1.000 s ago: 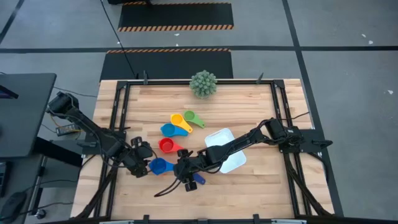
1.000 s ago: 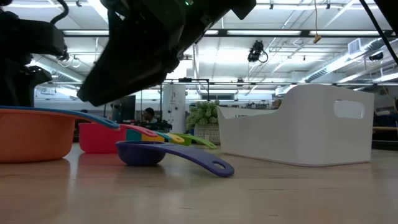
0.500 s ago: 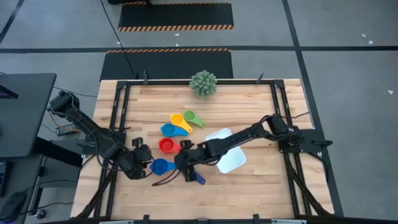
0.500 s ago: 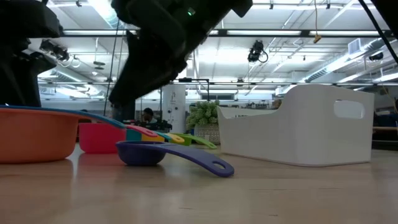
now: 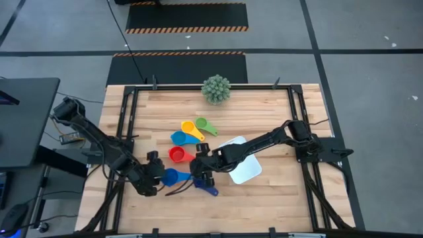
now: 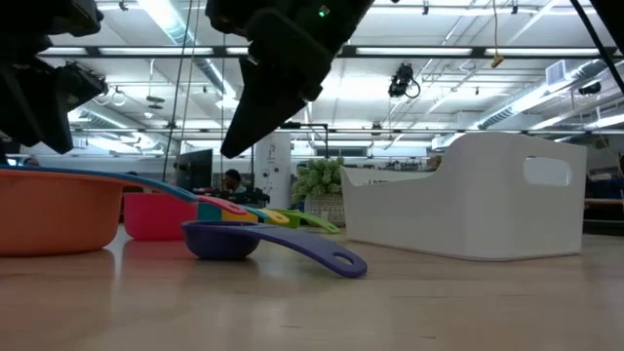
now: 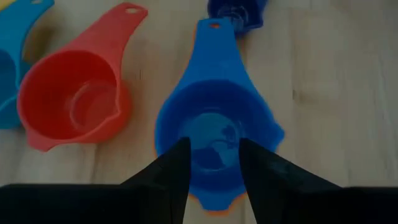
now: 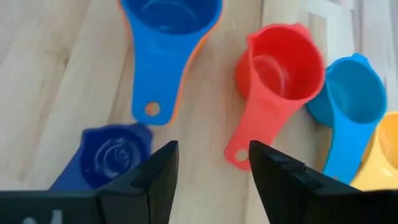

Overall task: Nest measuring cups in basket
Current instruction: Stack the red measuring cup on top of the blue measuring cup

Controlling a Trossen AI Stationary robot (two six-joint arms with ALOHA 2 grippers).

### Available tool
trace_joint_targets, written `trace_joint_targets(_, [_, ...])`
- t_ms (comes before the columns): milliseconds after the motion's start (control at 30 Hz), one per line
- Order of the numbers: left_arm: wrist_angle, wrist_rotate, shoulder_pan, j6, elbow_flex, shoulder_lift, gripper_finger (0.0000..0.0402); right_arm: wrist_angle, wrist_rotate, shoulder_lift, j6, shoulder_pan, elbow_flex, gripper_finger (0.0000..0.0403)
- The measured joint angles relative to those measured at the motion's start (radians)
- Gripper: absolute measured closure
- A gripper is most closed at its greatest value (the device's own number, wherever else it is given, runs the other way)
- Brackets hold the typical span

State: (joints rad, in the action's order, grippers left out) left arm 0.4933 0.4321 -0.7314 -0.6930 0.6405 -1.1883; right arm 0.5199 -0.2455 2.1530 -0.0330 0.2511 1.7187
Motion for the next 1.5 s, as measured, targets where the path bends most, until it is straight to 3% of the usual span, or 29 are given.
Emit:
trace_joint_targets(233, [0.169,0.0,0.063,0.011,0.108,-0.059,0.0259,-0.041,0.011,0.003,-0.011,-0.001,-0.003,0.0198])
trace_joint_targets(333, [0.176,-0.061,0.108,0.019,0.109,-0.061,0.0253,-0.056,0.012,0.003,-0.011,0.008,-0.004,0.0198])
trace_joint_targets(700, [0.168,-0.164,0.198,0.048,0.106,-0.096,0.0177,-0.102,0.012,0.003,-0.012,0.011,-0.044,0.0198])
trace_joint_targets(967, [0.2,-0.163,0.187,0.058,0.106,-0.123,0.0194,-0.218,0.006,0.006,0.047,-0.078,-0.093,0.0197])
trace_joint_targets(1267, [0.28,-0.049,0.12,0.052,0.106,0.008,0.0218,-0.299,0.075,0.028,0.088,-0.115,-0.101,0.0141])
trace_joint_targets(1500, [0.299,-0.027,0.11,0.049,0.106,0.092,0.0219,-0.329,0.036,0.074,0.119,-0.123,-0.1,0.0119])
